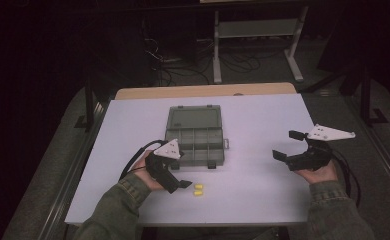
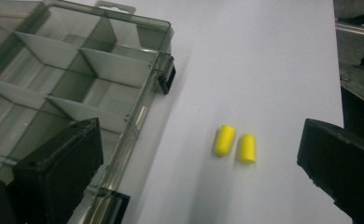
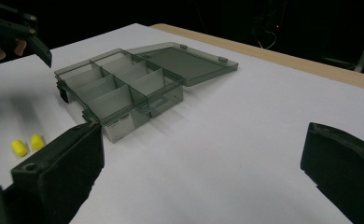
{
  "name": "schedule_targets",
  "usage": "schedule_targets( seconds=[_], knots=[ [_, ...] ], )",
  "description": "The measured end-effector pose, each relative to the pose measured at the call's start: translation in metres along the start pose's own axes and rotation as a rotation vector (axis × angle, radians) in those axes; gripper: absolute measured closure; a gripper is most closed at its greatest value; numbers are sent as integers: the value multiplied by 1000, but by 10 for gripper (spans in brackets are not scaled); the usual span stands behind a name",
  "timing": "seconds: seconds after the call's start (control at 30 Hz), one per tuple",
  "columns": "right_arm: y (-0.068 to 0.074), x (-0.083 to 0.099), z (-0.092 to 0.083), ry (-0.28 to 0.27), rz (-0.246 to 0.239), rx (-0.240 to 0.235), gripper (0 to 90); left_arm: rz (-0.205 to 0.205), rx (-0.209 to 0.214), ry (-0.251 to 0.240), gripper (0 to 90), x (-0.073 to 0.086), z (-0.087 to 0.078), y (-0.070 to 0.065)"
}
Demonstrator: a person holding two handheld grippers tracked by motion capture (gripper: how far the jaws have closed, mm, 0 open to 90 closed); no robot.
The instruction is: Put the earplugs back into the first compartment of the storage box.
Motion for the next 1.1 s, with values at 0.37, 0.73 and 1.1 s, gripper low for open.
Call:
schedule_targets(
  seconds=[0.37, 0.73, 1.1],
  knots=[
    [1, 0, 0, 3, -2, -3, 0, 27, 27, 40, 125, -3, 15, -3],
    [1, 1, 1, 8, -2, -13, 0, 70, 65, 74, 241, -10, 28, -7],
    [1, 1, 2, 16, -3, -21, 0, 87, 107, 108, 386, -7, 38, -1]
  ],
)
Point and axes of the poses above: each handheld gripper's, and its own axes: z roughly forward along the jaws, x roughly out of its underside, y roughly to its left, the point moved 2 cm from there along z, roughly forward along the jaws, and after that the axes turned 9 degrees about y, right-handed, at the moved point
